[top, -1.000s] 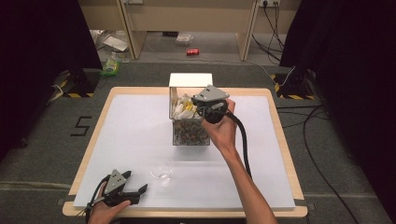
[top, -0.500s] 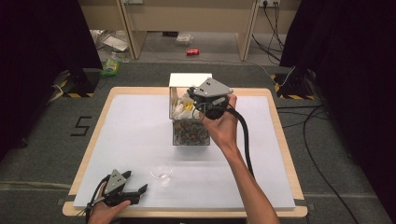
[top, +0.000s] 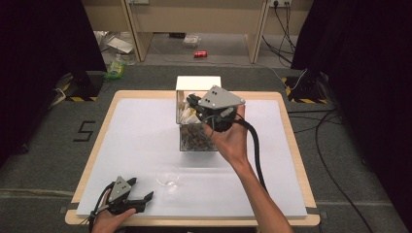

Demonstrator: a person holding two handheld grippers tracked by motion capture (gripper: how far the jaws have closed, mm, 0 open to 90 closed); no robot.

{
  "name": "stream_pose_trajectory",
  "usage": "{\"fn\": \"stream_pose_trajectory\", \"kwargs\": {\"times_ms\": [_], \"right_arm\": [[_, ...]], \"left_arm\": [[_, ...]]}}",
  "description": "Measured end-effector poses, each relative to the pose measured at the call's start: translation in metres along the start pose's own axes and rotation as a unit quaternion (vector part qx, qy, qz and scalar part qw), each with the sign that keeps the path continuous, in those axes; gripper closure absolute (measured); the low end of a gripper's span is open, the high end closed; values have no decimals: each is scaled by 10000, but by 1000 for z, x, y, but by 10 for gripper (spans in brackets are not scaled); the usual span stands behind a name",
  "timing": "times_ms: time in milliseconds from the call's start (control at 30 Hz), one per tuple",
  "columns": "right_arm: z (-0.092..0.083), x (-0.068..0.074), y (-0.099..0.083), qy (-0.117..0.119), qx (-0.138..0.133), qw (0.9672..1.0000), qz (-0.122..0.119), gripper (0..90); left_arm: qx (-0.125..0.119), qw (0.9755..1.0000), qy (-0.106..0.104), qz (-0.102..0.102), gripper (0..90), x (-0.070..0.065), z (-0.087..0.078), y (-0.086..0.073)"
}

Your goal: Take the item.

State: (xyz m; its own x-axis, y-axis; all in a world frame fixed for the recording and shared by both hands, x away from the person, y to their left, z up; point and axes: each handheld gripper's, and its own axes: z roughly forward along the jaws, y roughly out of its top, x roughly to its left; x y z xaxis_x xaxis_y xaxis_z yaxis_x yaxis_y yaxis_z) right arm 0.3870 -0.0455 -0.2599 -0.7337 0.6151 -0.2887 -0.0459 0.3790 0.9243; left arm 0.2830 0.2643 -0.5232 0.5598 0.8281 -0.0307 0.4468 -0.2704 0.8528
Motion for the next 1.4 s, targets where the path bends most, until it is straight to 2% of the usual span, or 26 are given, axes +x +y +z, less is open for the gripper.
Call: {"fn": "stream_pose_trajectory", "kwargs": {"times_ms": [167,400,700,967,1400], "right_arm": [[-8,11,-3,250,-158,9995,73,862],[-14,25,-14,468,-202,9987,75,861],[-16,33,-33,678,-332,9969,241,861],[-11,43,-39,860,-246,9957,229,860],[2,65,-53,1330,-160,9906,278,860]], "left_arm": [[1,10000,2,-1,148,0,0,0],[6,10000,10,4,148,0,0,0],[5,10000,13,18,148,0,0,0],[2,10000,7,20,149,0,0,0],[0,10000,3,18,151,0,0,0]]}}
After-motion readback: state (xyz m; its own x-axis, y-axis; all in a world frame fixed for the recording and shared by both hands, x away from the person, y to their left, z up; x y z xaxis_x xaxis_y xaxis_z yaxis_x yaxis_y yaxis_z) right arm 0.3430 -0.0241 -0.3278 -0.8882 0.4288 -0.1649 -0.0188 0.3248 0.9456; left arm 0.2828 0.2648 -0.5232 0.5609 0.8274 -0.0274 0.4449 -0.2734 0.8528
